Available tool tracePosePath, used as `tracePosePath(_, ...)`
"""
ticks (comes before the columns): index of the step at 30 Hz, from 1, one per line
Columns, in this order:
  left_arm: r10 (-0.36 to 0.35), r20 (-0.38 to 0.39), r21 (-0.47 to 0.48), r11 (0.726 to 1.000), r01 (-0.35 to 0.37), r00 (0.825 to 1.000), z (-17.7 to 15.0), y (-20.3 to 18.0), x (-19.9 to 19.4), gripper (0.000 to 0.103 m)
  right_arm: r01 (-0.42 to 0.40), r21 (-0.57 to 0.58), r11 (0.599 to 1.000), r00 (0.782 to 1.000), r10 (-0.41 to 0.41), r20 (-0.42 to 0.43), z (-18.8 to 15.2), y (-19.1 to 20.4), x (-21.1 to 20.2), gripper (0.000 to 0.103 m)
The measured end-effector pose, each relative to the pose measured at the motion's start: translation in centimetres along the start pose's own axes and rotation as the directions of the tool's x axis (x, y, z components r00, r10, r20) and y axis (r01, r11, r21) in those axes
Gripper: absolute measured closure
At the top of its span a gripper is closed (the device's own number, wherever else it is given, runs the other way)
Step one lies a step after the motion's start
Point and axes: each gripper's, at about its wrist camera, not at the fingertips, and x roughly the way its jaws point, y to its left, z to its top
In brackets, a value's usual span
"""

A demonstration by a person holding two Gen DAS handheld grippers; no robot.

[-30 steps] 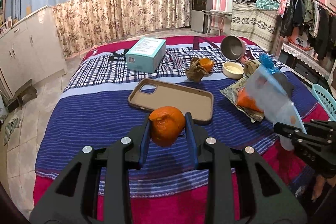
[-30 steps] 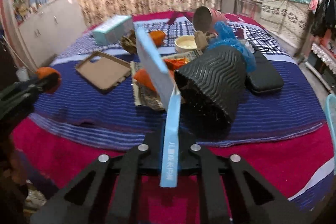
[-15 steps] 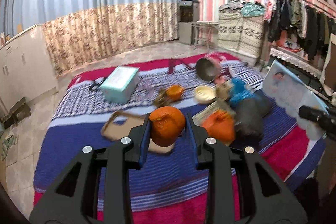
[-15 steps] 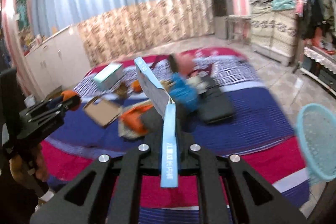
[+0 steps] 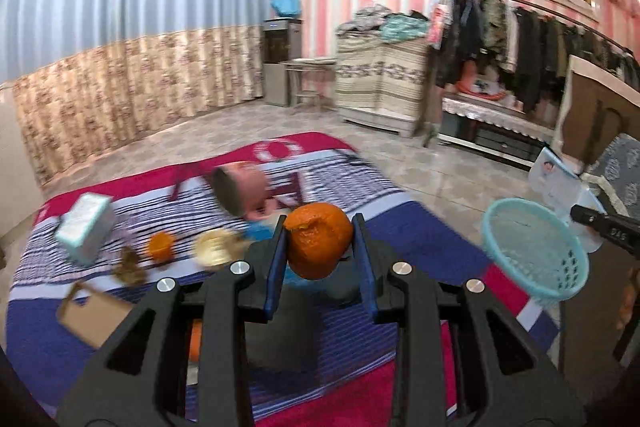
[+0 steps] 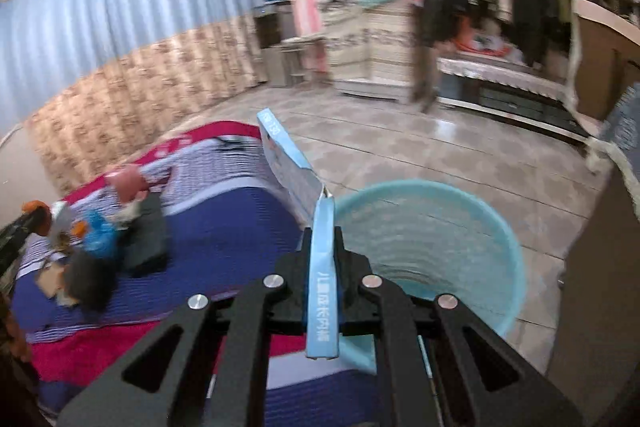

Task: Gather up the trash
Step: 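Carry tangerine and card to the blue basket and open both tools over it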

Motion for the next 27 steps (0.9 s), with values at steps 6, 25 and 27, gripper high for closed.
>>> tracePosePath(6,-0.113,-0.033,0.072,0.991,0.115,0.993,0.6,-7.5,4.4,0.073,0.118,0.044,0.992,0.993,-0.117,-0.022,0.4,-4.8,2.4,0.094)
tracePosePath(25,-0.34,-0.176,0.204,0.905,0.372,0.924,0.0,-25.8,14.6,0.053,0.239,0.187,0.953,0.971,-0.234,-0.051,-1.1,-12.8,3.2,0.094)
tracePosePath(27,-0.322,-0.169,0.213,0.911,0.353,0.931,0.0,-26.0,14.9,0.042,0.242,0.192,0.951,0.97,-0.234,-0.061,-1.2,-13.0,3.5,0.094)
